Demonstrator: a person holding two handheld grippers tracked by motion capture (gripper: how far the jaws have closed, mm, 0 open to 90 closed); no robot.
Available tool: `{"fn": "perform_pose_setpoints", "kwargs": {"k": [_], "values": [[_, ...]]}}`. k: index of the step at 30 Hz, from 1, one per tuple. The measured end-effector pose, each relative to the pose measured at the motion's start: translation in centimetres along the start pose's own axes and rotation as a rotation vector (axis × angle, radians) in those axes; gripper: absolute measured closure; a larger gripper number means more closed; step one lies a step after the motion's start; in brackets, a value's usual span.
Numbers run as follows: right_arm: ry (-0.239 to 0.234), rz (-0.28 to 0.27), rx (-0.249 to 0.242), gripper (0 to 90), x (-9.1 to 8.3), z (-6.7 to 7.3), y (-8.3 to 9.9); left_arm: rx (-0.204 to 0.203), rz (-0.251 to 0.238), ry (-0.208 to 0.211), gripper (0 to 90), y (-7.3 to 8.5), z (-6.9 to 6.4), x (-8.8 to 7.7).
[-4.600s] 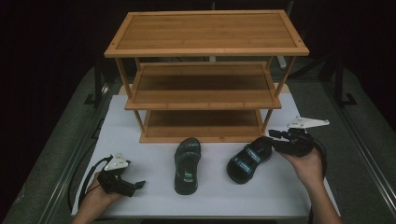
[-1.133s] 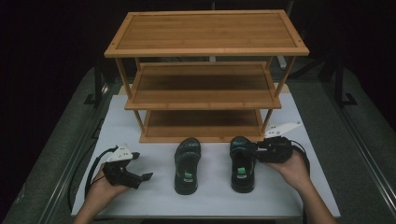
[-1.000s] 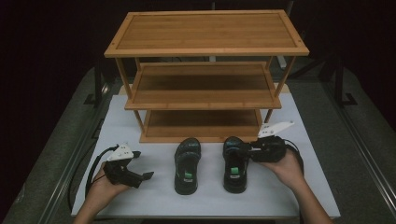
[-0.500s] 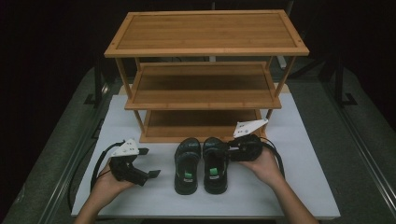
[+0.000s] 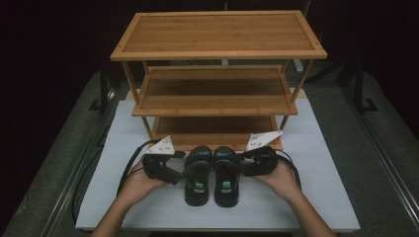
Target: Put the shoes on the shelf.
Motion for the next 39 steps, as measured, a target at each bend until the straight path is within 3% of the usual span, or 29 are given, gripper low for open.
{"fn": "perform_pose_setpoints", "kwargs": {"k": [5, 7, 8, 11, 17, 20, 22, 26, 30, 34, 39], "values": [[-0.012, 0.025, 0.021, 63.0, 0.2, 0.0, 0.8, 0.004, 0.018, 0.057, 44.0, 0.0, -0.1, 1.1], [-0.016, 0.027, 0.024, 64.3, 0.3, 0.0, 0.8, 0.007, 0.016, 0.051, 45.7, 0.0, -0.2, 1.3], [-0.021, 0.027, 0.033, 66.9, 0.5, -0.1, 0.9, 0.021, 0.013, 0.051, 57.5, -0.1, -0.2, 1.4], [-0.024, 0.011, 0.051, 68.7, 0.7, -0.1, 0.8, 0.035, 0.001, 0.030, 68.4, -0.4, -0.4, 1.4], [0.004, -0.034, 0.052, 69.5, 0.2, -0.4, 0.1, 0.048, -0.031, -0.025, 70.6, -1.4, 0.0, 0.8], [0.038, -0.063, 0.046, 69.7, 0.0, -0.9, -0.9, 0.031, -0.063, -0.045, 70.6, -2.0, 0.7, 0.7], [0.064, -0.087, 0.050, 69.7, -0.1, -1.3, -1.4, 0.028, -0.086, -0.082, 70.5, -2.6, 1.5, 0.8], [0.106, -0.116, 0.048, 69.7, 0.2, -2.2, -2.2, 0.023, -0.104, -0.110, 70.5, -3.0, 2.5, 1.4], [0.172, -0.132, 0.037, 69.6, 1.3, -3.6, -3.0, -0.013, -0.120, -0.147, 70.4, -2.8, 4.4, 3.1], [0.177, -0.138, 0.072, 69.4, 2.2, -4.8, -2.3, -0.046, -0.149, -0.142, 70.1, -2.5, 5.0, 3.4], [0.148, -0.127, 0.106, 67.8, 2.3, -5.3, -1.8, -0.047, -0.134, -0.109, 67.8, -1.7, 4.9, 3.4]]}}
Point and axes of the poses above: each handheld gripper's, and its own axes: x roughly forward along the jaws, y roughly out of its underside, z roughly to its left, the point moved 1 cm from there along x, roughly forward along the jaws, and after that the axes turned 3 degrees about x, right-handed, at the moved point
